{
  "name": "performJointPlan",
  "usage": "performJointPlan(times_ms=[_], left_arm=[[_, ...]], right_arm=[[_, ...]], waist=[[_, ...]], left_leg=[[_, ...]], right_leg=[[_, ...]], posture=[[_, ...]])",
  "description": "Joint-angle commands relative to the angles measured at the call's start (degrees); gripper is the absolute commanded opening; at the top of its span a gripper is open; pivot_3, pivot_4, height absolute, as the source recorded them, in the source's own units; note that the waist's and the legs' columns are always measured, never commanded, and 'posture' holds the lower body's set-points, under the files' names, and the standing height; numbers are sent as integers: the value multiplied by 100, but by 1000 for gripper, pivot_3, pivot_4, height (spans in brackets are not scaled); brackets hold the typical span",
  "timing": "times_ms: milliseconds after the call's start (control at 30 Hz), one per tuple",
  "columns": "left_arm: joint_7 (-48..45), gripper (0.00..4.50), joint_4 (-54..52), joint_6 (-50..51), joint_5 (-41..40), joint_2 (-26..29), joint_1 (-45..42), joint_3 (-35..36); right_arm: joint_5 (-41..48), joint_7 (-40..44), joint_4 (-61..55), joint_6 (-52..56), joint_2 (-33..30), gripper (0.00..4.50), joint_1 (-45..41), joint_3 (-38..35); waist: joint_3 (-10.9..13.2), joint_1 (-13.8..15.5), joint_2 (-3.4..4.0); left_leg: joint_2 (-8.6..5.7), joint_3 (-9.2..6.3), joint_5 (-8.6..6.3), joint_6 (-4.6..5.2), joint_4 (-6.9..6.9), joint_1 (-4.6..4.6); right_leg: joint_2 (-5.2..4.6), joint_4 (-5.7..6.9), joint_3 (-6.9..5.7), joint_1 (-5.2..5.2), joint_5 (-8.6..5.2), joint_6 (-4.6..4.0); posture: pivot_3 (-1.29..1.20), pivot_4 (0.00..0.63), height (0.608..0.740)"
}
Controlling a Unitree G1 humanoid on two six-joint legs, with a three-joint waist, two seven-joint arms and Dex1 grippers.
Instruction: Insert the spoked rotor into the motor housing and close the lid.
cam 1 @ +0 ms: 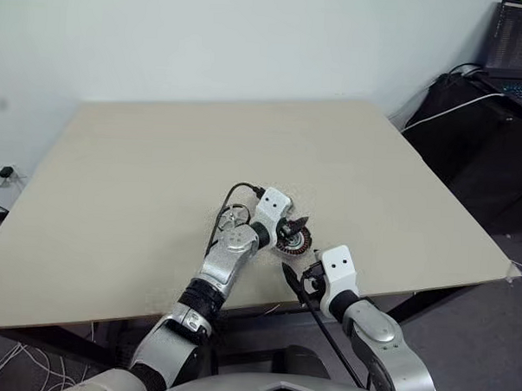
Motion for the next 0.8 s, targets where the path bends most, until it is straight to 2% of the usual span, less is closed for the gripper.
performJointPlan(times_ms=[33,233,300,400,500,633,800], left_arm=[[108,2015,-786,7,-110,93,237,161],[173,75,-2005,233,-205,660,1012,454],[78,33,-2382,275,-244,897,1294,471],[-20,0,-2972,17,-189,1338,1879,503],[67,0,-3320,-355,-108,1621,2401,583],[-85,0,-3615,-736,-493,1705,3127,770],[-235,0,-3689,-911,-497,1899,3729,675]], right_arm=[[30,2,-168,-113,5,4500,-87,-56],[-1,-52,-21,-10,45,4500,-268,-58],[-56,-127,84,105,71,4500,-388,-50],[-121,-201,283,266,112,3926,-670,-29],[-137,-301,452,475,196,2919,-954,-61],[-128,-339,658,714,253,1597,-1372,-130],[-252,-511,1006,1117,260,12,-1898,-231]], waist=[[-1,4,2],[0,0,1],[0,4,1],[0,2,4],[1,8,4],[1,20,8],[2,3,15]], left_leg=[[0,0,0,0,0,2],[-1,1,0,0,0,3],[1,0,0,0,0,6],[3,2,-1,-2,-1,18],[4,10,-2,-3,-2,18],[10,13,-3,-6,-2,10],[9,19,-3,-6,-3,6]], right_leg=[[0,0,0,2,0,0],[0,-1,1,4,0,0],[0,1,0,5,0,0],[0,-1,0,-4,0,-1],[-3,-1,2,-18,0,-1],[-3,2,3,-30,1,-2],[-3,3,3,-37,1,-2]], posture=[[0,0,740],[0,0,740],[0,0,740],[0,0,740],[0,0,740],[0,0,740],[0,0,740]])
